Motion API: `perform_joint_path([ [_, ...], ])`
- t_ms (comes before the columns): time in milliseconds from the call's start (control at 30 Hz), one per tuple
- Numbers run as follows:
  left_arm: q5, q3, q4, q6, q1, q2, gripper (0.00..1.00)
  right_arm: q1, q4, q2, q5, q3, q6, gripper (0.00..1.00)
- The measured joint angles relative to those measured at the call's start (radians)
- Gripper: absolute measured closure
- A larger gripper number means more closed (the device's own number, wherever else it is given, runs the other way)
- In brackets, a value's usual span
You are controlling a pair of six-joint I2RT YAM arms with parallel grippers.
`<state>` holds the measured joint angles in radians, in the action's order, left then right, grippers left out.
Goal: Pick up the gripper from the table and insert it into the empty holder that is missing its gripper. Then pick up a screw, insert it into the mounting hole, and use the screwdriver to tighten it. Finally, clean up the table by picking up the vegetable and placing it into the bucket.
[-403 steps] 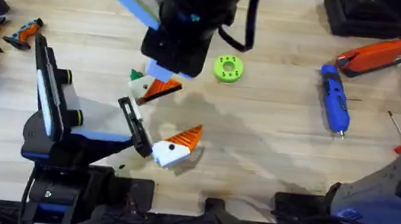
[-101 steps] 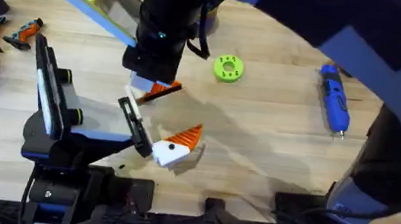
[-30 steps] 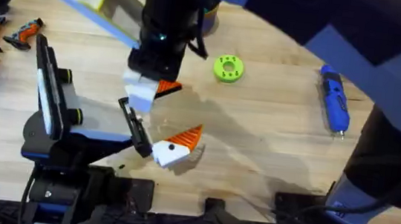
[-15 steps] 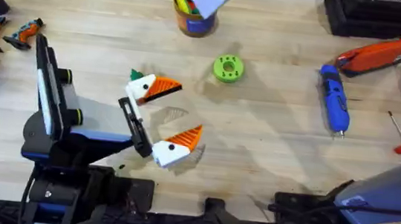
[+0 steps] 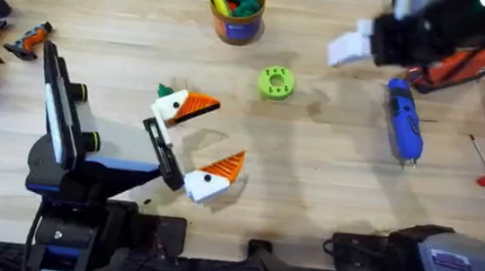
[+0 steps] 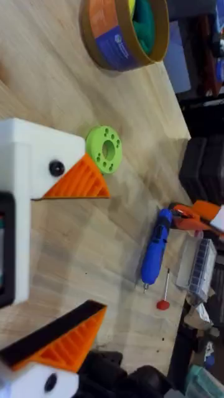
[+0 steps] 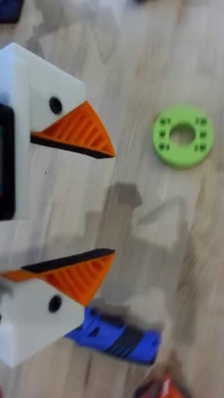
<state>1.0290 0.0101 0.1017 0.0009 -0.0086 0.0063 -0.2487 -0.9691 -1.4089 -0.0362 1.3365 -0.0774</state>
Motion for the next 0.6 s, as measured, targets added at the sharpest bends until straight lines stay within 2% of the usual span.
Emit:
perform_joint_path([
  [200,0.0,0.0,0.0,0.0,0.0,0.0,0.014,0.043,-0.003,0.091,0.061,-0.095,-0.04,0.15],
  [600,0.0,0.0,0.0,0.0,0.0,0.0,0.014,0.047,-0.026,0.106,0.074,-0.105,-0.051,0.15],
])
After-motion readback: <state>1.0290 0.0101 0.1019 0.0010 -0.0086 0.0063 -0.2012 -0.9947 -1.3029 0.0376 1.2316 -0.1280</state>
